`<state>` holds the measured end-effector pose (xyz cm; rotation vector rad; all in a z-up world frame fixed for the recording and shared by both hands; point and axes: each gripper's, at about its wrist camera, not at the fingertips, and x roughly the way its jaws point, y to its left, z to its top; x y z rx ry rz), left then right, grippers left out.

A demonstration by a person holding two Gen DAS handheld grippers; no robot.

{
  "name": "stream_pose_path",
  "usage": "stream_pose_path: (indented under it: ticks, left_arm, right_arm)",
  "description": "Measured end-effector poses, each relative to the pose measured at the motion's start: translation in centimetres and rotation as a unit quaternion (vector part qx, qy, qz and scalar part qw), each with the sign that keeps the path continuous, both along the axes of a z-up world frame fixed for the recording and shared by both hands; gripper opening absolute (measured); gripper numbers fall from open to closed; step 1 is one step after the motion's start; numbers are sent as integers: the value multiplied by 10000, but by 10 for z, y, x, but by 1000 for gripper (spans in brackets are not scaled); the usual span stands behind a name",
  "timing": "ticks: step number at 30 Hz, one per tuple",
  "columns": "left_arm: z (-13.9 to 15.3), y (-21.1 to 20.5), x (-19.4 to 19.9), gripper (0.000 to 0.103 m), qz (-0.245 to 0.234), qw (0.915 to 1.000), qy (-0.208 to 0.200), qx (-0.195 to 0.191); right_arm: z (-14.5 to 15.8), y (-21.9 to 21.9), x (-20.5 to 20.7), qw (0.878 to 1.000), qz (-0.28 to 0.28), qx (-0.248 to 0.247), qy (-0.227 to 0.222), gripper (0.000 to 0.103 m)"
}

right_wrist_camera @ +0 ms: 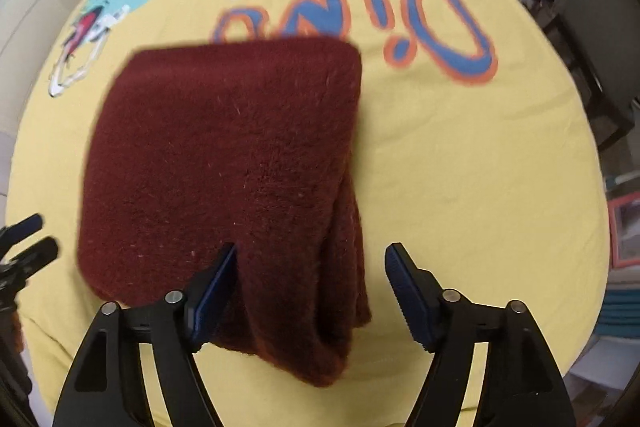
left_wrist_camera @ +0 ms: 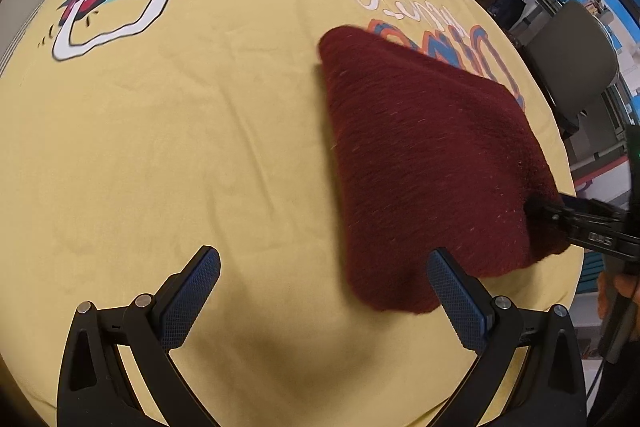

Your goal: Fold small clothes

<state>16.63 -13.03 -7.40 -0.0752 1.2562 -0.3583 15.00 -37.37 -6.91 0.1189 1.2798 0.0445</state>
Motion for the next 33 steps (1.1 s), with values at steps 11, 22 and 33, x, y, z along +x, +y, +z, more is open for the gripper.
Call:
stream_pose_path:
  ticks: [11, 22, 33]
  left_arm:
    - [-6, -47, 55, 102, -185, 9993, 302, -91]
    - [-60, -68, 59, 102, -121, 9976, 680, 46]
    - [-69, -64, 49, 99, -237, 9980, 578, 24]
  right_arm:
    - [-22, 6, 34, 9997, 32, 149, 197, 89]
    - [-75, -19, 30, 9970, -57, 730, 246, 102]
    - [-94, -23, 24, 9829, -218, 1811, 261, 88]
